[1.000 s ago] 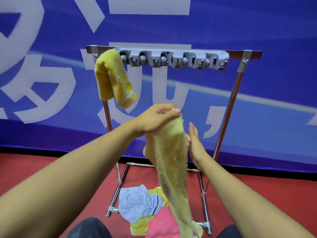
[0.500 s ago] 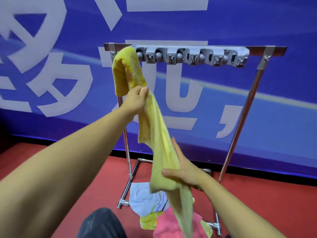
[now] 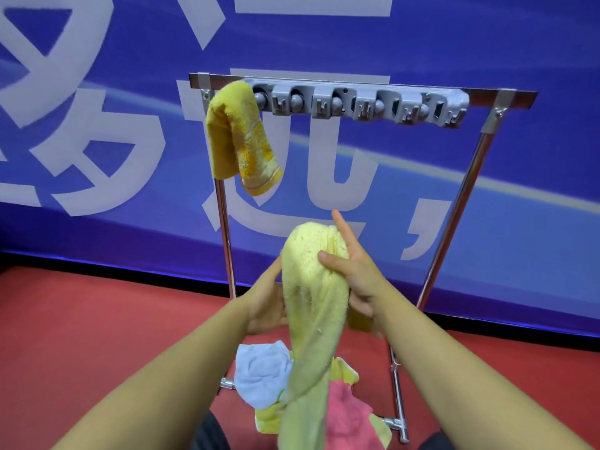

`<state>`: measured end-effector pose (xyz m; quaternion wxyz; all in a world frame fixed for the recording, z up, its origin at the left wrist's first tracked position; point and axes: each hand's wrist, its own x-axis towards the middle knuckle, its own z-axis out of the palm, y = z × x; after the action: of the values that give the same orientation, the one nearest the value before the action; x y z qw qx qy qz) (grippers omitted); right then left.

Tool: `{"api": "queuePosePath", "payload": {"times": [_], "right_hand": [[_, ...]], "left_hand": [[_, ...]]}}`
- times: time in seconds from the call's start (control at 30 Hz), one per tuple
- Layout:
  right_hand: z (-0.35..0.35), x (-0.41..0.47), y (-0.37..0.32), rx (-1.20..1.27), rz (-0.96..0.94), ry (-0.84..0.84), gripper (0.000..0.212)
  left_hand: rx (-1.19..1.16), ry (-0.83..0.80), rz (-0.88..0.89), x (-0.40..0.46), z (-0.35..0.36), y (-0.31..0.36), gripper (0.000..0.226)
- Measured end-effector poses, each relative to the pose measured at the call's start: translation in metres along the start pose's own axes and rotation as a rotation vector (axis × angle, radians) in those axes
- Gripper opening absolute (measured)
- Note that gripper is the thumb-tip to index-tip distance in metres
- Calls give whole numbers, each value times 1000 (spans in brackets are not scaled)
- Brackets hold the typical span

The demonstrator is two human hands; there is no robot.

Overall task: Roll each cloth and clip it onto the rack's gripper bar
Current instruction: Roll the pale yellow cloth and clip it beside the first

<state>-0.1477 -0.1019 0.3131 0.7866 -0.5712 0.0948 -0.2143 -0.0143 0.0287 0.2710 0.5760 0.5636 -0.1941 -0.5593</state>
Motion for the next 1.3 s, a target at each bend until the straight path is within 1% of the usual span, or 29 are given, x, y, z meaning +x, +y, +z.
{"api": "queuePosePath", "payload": {"times": [0.07, 0.1, 0.13, 0.17, 0.23, 0.27, 0.37, 0.43, 0.5, 0.57, 0.63, 0.7, 0.73, 0.87, 0.97, 1.1, 1.2, 1.3], "right_hand": [[-3, 5, -2, -32, -4, 21, 86], [-5, 7, -3, -41, -3, 27, 87], [-7, 8, -5, -43, 0, 34, 87], [-9, 8, -7, -40, 8, 43, 86], [-15, 9, -11, -50, 20, 56, 82], [-18, 9, -13, -62, 20, 60, 80], [-27, 7, -19, -116, 29, 91, 75], [-31, 6, -21, -177, 35, 99, 72], [-34, 6, -23, -244, 55, 97, 67], [-37, 6, -27, -290, 93, 114, 60], [-37, 5, -33, -451, 99, 155, 54], [-38, 4, -37, -658, 56, 165, 49], [-39, 4, -38, -721, 41, 165, 46], [-43, 1, -40, -850, 31, 204, 34], [-54, -1, -40, -794, 54, 261, 29], [-73, -6, -45, -536, 134, 350, 23], [-85, -7, -45, -443, 157, 389, 25], [-95, -4, -44, -184, 113, 449, 23]], "left_hand": [[-223, -143, 57, -1, 10, -3, 96], [-298, -214, 77, -3, 15, -2, 96], [-338, -247, 97, -2, 19, 2, 93], [-315, -254, 123, -1, 22, 6, 86], [-171, -206, 141, 2, 26, 14, 66], [-91, -176, 128, 1, 26, 19, 61], [60, -133, 83, -2, 23, 31, 57], [35, -125, 93, -3, 19, 36, 55], [-65, -111, 132, -4, 18, 39, 52], [-150, -133, 148, -3, 17, 42, 50], [-207, -146, 133, -3, 16, 42, 54], [-250, -154, 108, -3, 15, 41, 60], [-263, -150, 103, -4, 16, 41, 62], [-245, -103, 83, -6, 16, 40, 61], [-182, -51, 72, -8, 10, 44, 64], [-124, 72, 117, -12, -2, 52, 59], [-75, 184, 140, -10, -17, 56, 47], [-126, 268, 212, -7, -34, 61, 30]]}}
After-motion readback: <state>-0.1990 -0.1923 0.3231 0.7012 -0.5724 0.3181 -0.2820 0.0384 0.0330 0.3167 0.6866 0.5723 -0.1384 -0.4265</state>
